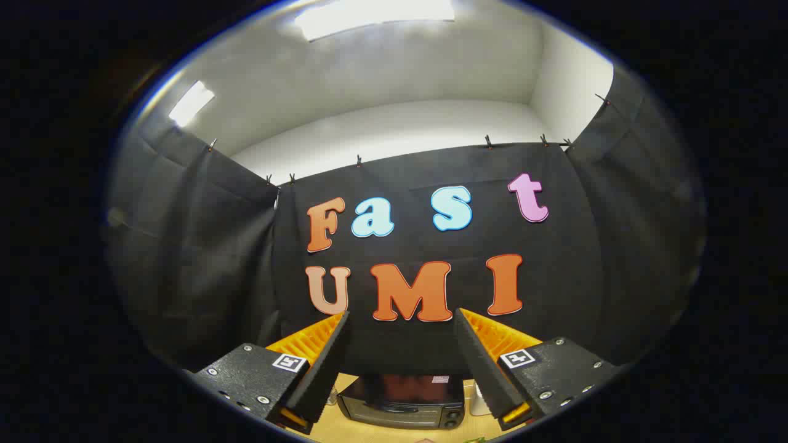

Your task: Open the toaster oven, put the food inside, and close the toaster oven door.

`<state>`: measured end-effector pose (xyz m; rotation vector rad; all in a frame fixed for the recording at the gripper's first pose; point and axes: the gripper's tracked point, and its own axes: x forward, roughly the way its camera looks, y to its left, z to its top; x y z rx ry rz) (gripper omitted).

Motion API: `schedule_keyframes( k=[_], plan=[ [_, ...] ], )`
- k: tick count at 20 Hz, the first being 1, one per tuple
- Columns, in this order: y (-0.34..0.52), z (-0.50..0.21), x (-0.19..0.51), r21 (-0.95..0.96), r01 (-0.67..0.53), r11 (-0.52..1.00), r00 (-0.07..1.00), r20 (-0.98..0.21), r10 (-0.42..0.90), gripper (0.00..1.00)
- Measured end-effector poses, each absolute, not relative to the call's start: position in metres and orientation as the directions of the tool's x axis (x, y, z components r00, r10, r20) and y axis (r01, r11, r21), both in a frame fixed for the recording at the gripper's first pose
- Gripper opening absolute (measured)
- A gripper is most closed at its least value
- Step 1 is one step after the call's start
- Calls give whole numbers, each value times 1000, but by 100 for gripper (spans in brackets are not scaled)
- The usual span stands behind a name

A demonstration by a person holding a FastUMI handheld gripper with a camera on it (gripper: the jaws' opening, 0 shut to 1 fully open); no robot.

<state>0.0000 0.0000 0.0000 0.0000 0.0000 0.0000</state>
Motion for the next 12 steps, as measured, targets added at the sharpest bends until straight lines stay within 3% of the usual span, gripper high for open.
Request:
schedule_keyframes(
  k=[12],
  plan=[
    [32, -14, 23, -7, -71, 997, 997, -6, 71, 98]
  ],
)
